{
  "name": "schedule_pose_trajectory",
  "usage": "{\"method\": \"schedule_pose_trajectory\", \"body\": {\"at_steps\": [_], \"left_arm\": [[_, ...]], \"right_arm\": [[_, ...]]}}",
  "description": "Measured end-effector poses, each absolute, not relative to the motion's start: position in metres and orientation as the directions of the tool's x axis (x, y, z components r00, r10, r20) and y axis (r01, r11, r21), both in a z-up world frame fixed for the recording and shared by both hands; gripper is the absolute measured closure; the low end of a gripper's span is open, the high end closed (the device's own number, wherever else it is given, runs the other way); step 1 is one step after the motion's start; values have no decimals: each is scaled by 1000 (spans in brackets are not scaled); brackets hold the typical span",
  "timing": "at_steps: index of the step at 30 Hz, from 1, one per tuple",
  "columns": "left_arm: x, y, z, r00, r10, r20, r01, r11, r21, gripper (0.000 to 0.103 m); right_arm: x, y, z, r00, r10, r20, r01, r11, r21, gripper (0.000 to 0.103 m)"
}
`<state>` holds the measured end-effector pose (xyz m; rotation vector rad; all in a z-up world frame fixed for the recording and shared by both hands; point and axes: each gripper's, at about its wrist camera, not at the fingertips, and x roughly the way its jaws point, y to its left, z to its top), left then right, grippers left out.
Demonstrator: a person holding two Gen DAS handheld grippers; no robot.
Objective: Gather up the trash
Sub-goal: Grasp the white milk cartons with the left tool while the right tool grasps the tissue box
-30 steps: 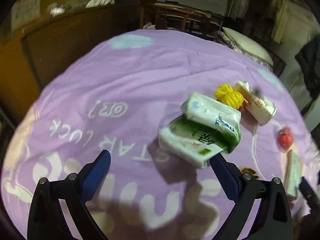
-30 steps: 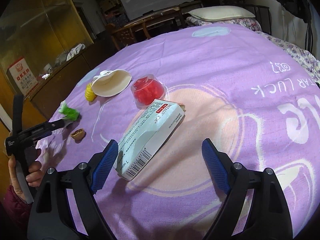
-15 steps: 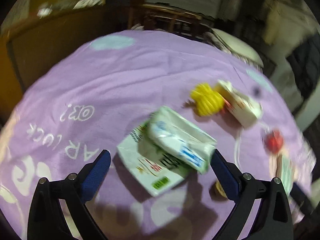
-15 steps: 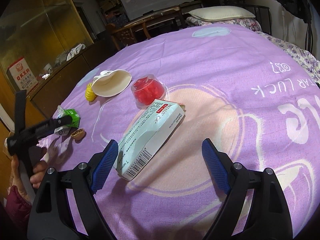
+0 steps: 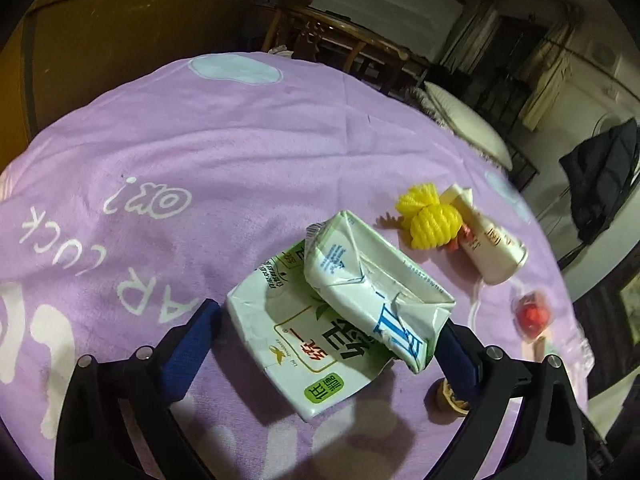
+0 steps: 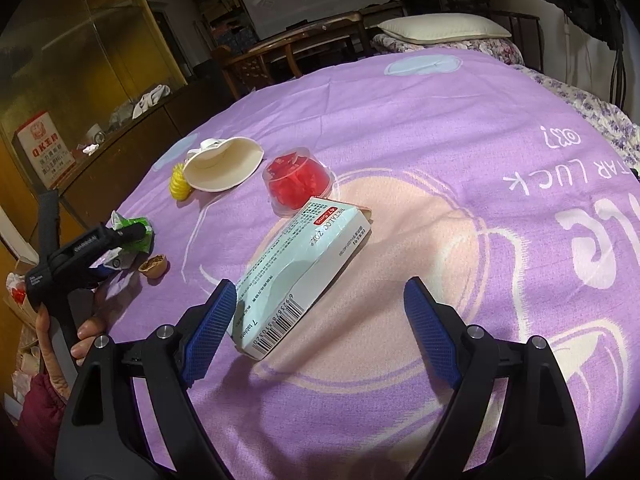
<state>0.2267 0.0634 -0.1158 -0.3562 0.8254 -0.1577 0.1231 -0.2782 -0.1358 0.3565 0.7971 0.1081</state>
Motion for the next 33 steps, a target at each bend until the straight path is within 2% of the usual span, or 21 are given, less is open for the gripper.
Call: {"method": "schedule_pose_trajectory", "body": {"at_steps": [4,5,11,22,28,30,31,32,33], "left_arm": [[225,73,-113,684,-335,-647,25,898,-439,9],[225,73,-112,686,-352,-636,37,891,-453,15],[224,77,-109,701,-374,-607,55,877,-477,19],[204,52,-94,752,-287,-593,102,940,-326,19],[203,47,-91,753,-284,-594,120,946,-299,19],[204,49,-93,749,-288,-597,119,944,-307,19],[205,50,-93,746,-292,-599,117,942,-313,19],[205,52,-94,742,-295,-602,113,940,-321,19],[204,54,-95,736,-304,-605,112,936,-334,19]], "right_arm": [[123,-276,-136,695,225,-683,36,938,345,18],[123,-276,-135,694,224,-684,36,938,344,17],[124,-275,-136,692,222,-687,35,940,339,17],[133,-250,-135,651,220,-726,-26,963,269,17],[144,-245,-138,637,203,-744,7,963,268,16],[142,-243,-136,657,178,-733,22,967,255,35],[140,-245,-135,665,191,-722,14,963,268,60],[139,-246,-135,666,212,-715,4,958,287,77],[138,-248,-134,671,219,-708,4,954,299,79]]}}
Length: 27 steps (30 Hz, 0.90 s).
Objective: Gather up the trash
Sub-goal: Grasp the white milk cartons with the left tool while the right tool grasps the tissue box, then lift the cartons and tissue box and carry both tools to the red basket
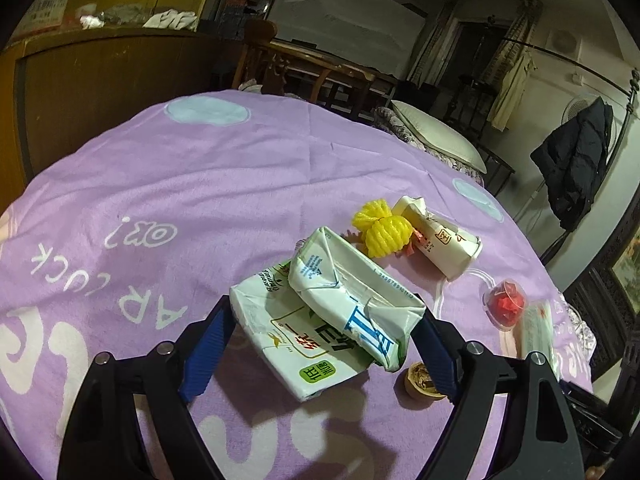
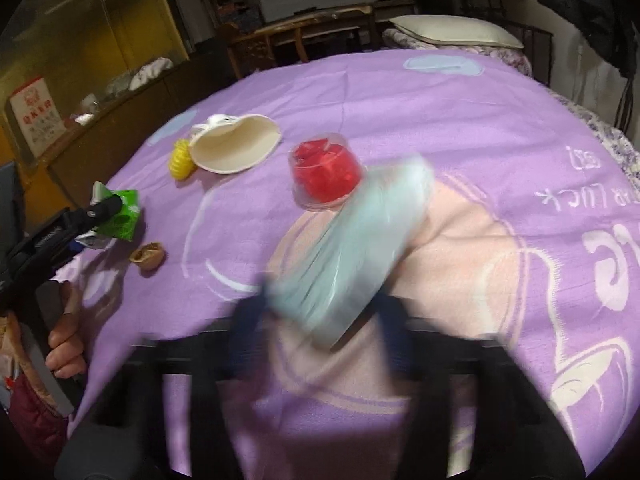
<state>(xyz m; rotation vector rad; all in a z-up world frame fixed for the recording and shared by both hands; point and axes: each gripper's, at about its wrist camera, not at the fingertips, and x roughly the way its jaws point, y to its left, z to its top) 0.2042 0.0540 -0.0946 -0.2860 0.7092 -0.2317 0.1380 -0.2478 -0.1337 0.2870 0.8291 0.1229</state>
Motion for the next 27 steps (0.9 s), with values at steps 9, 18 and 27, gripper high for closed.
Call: {"method": "schedule_pose_trajectory", "body": {"at_steps": [9,18,27], "left_arm": [[163,76,-82,728,-287,-622,101,943,-318,19],[96,96,-27,780,-256,-571,121,957,-263,19],[14,137,26,821,-196,-535,78,969,-235,19]], "right_arm": [[110,-251,-112,739,235,-631,-23,945,325,80],[72,-233,-66,785,323,-529,-148,926,346,80],[29,-194,-19,788,439,-432,-315,890,330,80]]}}
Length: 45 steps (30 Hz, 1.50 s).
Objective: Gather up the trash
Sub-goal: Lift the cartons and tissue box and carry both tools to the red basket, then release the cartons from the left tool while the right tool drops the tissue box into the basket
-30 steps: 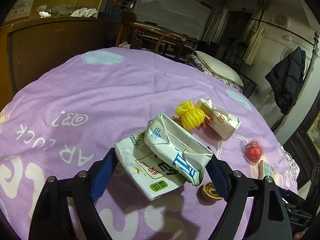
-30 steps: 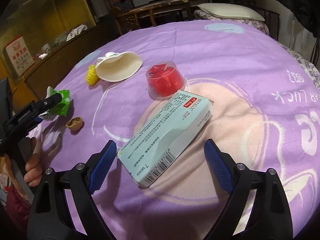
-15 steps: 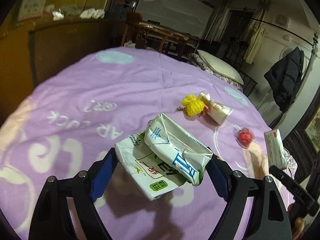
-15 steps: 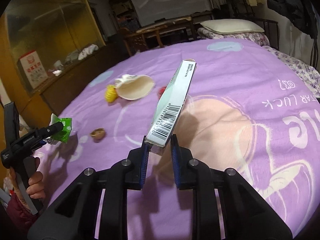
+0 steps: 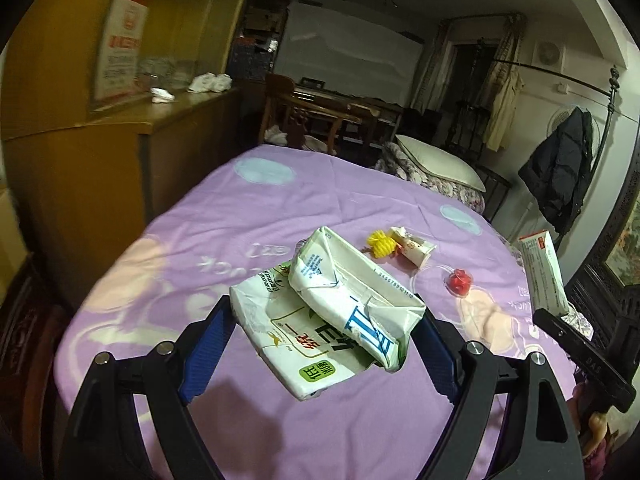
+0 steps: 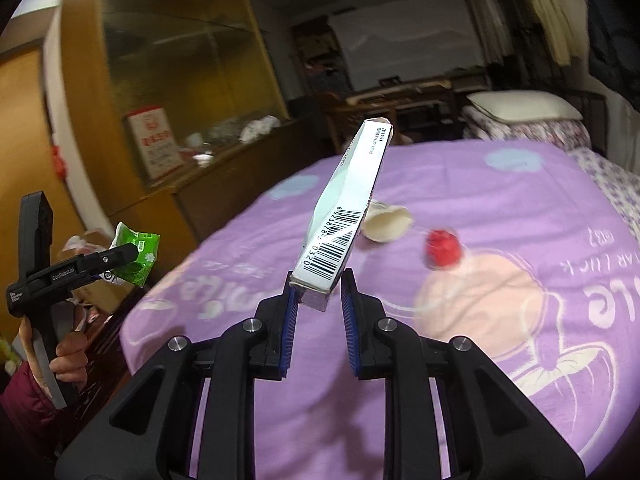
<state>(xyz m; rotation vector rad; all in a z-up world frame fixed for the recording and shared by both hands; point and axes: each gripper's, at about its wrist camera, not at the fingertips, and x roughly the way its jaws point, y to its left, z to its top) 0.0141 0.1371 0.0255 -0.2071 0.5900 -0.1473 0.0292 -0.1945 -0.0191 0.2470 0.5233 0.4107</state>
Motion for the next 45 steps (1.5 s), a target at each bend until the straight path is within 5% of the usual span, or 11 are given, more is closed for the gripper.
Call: {"method": "schedule_pose_trajectory", "body": {"at_steps": [12,27,32,45], "left_arm": [[-99,228,12,760,14,-650,-133,982,-135,18],[-152,349,-163,459,58,-886,-433,886,-166,13],[-163,371,-161,493,81,-866,-481,855,-193,6],[-169,398,-128,524,244,-816,-549,829,-105,6]], "right_arm": [[-12,-120,6,672,624,-398,-526,781,337,80],[-25,10,-17,452,714,-535,-681,664,311,80],[-36,61,-31,337,738,-585,-750,585,307,80],[-55,162,-79,44,719,-694,-850,392,351,80]]}}
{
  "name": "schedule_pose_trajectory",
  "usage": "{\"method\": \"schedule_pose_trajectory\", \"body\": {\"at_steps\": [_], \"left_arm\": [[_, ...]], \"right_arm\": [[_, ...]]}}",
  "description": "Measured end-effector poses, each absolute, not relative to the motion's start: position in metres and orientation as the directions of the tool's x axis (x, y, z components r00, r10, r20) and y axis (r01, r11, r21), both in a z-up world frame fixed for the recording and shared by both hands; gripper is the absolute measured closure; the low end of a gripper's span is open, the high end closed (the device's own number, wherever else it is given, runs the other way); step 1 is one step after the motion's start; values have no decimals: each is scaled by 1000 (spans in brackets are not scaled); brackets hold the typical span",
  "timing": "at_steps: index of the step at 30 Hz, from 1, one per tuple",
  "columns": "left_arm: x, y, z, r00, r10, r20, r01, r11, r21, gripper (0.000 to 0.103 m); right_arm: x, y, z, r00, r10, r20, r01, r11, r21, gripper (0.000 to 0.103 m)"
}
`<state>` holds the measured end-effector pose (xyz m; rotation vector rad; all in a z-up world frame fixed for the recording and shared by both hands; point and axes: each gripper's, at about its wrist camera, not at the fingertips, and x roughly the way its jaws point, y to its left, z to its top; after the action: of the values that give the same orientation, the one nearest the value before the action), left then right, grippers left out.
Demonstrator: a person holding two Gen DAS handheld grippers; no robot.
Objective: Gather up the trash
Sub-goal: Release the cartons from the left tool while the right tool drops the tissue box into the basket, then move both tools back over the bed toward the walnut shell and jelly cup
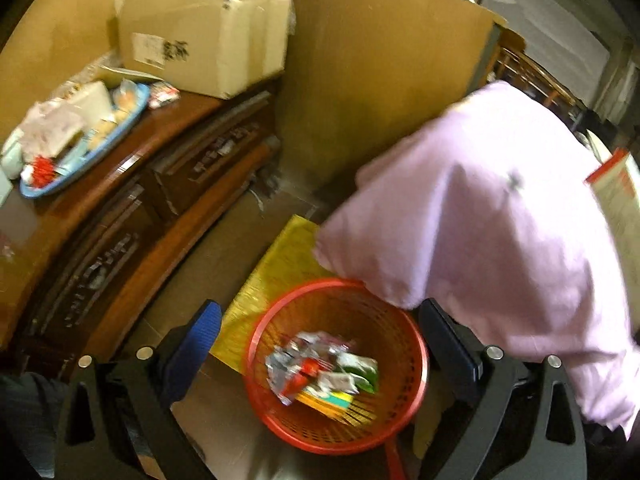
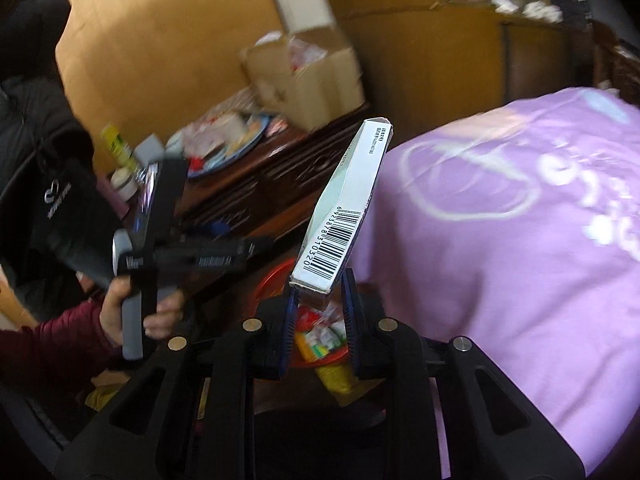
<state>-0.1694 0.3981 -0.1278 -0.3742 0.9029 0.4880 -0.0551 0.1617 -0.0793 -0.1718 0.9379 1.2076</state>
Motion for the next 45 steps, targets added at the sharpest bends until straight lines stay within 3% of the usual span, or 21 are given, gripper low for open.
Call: {"method": "schedule_pose_trajectory", "body": {"at_steps": [9,11,25,45], "left_arm": [[-175,414,-127,511,272,-816,-591,800,-104,6],[-177,415,-129,507,272,-818,-595,797,-104,6],[-170,399,-116,533,272,-801,-557,826,-90,6],[-139,300,-49,650,285,-704,-375,927,28,6]], "right_arm": [[-64,227,-127,-141,640,-755,-866,290,408,77],[-62,232,-136,-136,619,-773,-861,312,401,55],[-59,194,-108,-38,682,-730,-846,367,387,54],[-46,83,-48,217,766,-605,-783,507,360,48]]}}
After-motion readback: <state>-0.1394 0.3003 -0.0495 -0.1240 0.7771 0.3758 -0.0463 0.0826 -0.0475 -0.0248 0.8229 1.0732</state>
